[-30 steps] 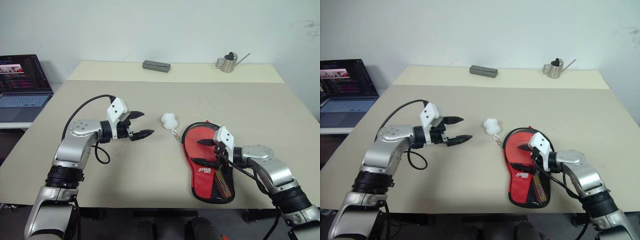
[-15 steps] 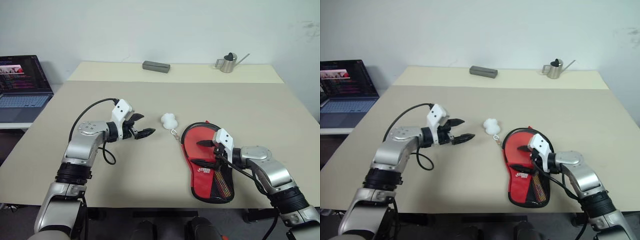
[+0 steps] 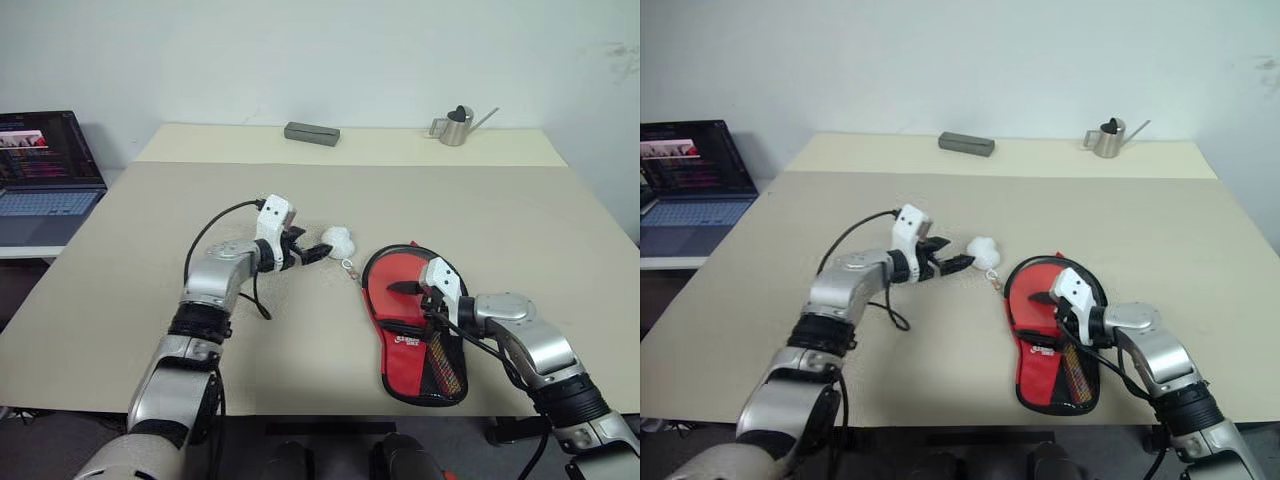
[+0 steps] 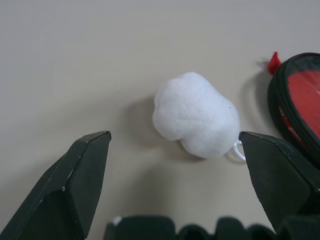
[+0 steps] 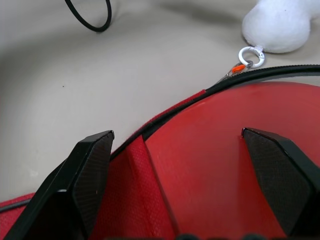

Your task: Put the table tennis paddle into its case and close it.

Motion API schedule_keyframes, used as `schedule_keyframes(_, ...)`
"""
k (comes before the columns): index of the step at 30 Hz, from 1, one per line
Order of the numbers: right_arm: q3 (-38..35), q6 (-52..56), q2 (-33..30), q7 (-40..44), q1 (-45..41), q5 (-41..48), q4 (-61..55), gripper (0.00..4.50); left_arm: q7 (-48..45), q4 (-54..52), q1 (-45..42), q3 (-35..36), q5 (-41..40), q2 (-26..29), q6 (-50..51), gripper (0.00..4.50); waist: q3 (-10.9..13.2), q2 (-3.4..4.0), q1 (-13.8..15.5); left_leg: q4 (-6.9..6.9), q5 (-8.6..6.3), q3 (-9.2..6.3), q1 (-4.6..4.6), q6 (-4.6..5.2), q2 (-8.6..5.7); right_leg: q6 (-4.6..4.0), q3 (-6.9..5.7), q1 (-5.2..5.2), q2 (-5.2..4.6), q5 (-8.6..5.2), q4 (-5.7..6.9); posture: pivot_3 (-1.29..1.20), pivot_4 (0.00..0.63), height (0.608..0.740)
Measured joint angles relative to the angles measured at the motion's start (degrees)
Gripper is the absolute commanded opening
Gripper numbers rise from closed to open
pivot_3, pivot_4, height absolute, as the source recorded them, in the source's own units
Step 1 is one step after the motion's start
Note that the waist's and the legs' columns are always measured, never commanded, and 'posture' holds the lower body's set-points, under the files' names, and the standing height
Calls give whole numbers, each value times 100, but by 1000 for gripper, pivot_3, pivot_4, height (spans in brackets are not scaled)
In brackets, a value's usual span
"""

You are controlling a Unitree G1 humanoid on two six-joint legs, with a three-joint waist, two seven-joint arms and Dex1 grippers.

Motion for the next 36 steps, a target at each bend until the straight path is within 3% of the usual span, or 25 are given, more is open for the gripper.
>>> schedule_keyframes(16,23,-2,55,-59,-14,-59,-15,4500,-71,1943,-968,-35,352,-466,-434,4476,0,0,-1,0,0,1,0,0,-2,1,-3,0,1,0,0,0,150,740)
schedule_keyframes(29,-81,-98,82,-207,25,-158,17,4500,-342,2590,-1280,-26,507,-745,-762,4476,0,-1,12,0,0,1,-3,0,-4,1,-4,-1,1,0,-2,0,150,740)
schedule_keyframes(32,-130,-91,81,-244,51,-158,15,4500,-352,2662,-1284,24,506,-787,-779,3884,0,-1,13,0,0,1,-3,0,-4,1,-4,-1,1,0,-2,0,150,740)
schedule_keyframes(36,-163,-88,81,-259,74,-158,10,4500,-344,2739,-1284,89,506,-881,-786,2491,0,-1,13,0,0,1,-3,0,-5,2,-4,-1,1,0,-2,0,150,740)
